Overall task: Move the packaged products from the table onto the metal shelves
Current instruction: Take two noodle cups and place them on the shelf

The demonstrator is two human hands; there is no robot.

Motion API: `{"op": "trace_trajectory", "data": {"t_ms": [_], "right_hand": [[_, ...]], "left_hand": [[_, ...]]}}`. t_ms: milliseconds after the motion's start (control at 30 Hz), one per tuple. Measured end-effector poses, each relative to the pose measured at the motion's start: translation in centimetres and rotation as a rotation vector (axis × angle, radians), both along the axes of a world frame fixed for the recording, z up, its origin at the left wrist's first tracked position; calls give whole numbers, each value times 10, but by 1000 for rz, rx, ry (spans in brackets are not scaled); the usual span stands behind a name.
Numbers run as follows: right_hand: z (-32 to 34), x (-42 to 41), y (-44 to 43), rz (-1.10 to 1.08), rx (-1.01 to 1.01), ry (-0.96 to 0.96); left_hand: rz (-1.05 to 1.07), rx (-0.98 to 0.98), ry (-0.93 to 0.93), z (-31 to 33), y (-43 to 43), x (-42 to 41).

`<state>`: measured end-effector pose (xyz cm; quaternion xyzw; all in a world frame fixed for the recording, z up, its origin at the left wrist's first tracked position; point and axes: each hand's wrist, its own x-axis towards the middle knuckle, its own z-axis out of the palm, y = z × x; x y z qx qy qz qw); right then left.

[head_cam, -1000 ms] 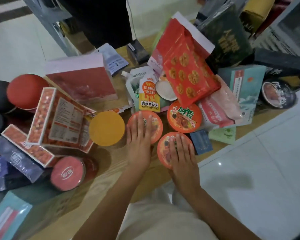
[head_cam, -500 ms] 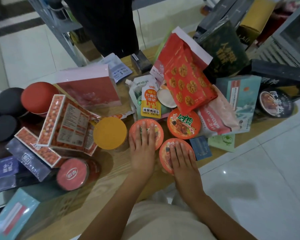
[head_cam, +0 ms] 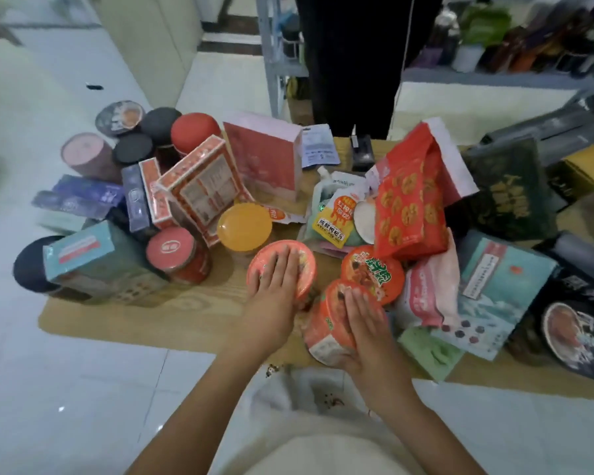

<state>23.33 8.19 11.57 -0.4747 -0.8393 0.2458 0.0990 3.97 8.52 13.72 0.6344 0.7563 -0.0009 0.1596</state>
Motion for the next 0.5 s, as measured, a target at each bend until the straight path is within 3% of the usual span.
{"op": "trace_trajectory", "data": {"t_ms": [300, 500], "right_hand": [[42, 9, 16, 538, 348, -136], [70, -53, -34, 884, 457, -27]], "left_hand": [[453, -78, 47, 43, -102, 50], [839, -139, 122, 75, -212, 45]]}}
